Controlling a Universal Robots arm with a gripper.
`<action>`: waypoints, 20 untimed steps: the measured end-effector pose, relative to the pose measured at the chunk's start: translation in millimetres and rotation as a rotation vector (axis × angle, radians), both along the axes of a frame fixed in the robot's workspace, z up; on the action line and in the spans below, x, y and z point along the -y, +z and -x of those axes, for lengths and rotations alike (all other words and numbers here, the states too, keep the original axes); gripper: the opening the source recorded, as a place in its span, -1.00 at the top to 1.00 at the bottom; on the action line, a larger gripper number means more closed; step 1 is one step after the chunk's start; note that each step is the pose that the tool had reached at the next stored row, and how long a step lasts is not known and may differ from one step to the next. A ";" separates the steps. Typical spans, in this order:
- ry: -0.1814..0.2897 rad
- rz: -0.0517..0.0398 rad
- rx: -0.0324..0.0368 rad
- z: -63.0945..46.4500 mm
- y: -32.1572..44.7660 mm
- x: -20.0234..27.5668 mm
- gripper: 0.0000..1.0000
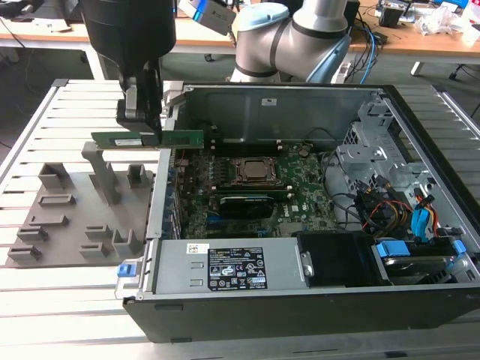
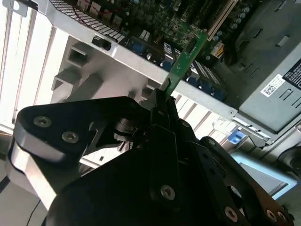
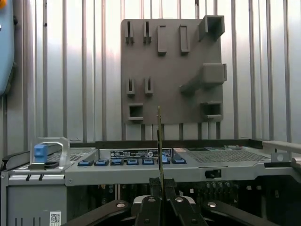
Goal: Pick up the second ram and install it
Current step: 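Pick up the second ram and move it above second insertion slot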
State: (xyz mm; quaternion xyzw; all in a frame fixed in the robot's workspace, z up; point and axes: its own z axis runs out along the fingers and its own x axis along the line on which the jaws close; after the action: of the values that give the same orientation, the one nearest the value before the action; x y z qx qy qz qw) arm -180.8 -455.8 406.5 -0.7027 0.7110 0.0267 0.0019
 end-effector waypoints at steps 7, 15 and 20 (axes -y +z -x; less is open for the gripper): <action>0.000 0.0000 0.0000 -29.1 0.0 -0.1 0.73; 0.000 -0.0001 0.0000 -56.9 0.0 -0.4 0.73; 0.000 0.0000 0.0000 -77.5 0.0 -0.6 0.73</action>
State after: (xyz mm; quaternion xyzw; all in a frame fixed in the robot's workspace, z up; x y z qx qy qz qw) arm -103.2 -455.2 406.5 -0.7027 0.7110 0.0267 0.0019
